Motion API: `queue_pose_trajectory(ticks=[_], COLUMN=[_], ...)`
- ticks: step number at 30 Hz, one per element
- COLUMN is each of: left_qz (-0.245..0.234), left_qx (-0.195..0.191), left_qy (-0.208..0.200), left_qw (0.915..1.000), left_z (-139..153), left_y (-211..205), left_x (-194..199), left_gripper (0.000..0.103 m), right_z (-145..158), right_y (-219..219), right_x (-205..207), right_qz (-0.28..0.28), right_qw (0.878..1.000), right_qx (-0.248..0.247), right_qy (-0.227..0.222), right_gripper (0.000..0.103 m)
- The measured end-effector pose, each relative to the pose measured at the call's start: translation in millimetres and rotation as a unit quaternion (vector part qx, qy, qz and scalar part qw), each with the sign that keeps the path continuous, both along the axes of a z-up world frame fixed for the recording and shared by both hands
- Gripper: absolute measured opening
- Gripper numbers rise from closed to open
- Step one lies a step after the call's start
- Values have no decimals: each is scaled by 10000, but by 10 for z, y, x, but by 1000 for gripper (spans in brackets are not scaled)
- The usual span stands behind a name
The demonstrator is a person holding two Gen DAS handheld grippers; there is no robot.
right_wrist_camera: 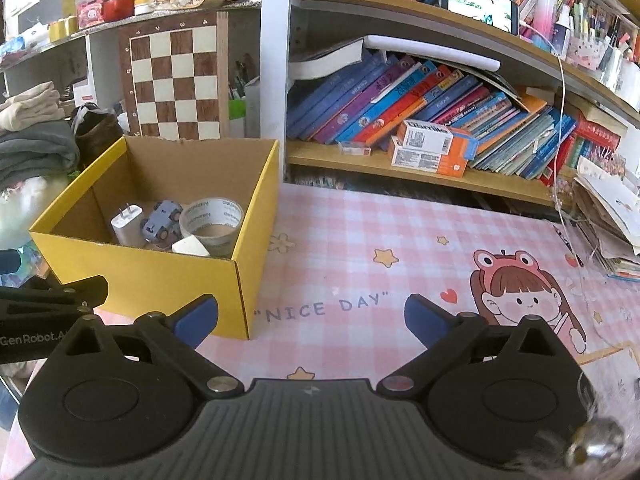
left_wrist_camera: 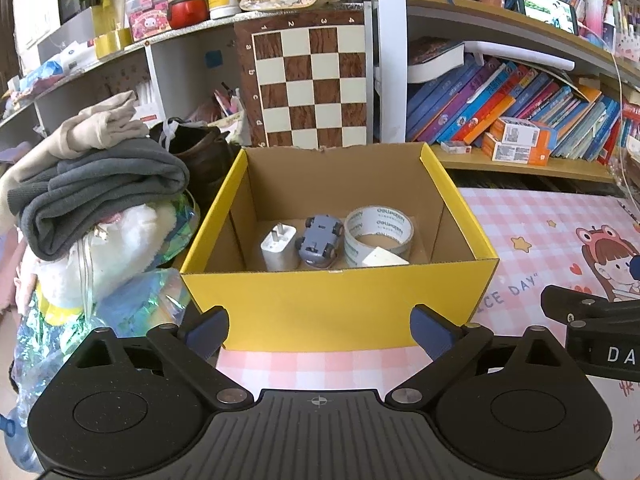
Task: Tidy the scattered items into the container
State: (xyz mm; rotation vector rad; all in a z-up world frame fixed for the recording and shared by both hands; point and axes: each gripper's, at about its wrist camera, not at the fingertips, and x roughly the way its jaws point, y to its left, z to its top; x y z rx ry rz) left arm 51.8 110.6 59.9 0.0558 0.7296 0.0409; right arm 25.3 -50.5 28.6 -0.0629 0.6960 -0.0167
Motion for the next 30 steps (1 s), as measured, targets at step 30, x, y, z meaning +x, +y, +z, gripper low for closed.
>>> queue_pose_trajectory(ticks=[30], left_qz=[128], left_qx=[55], left_qy=[180], left_qw=[9997], left_z=[-63], left_y=[-118], left_x=[-27], left_gripper=[99], right_z=[-92], right_y=[-102], right_x=[-21], right_qz=[-113], right_qw=[9996], right_qx=[110], right_qy=[236], right_gripper=[103])
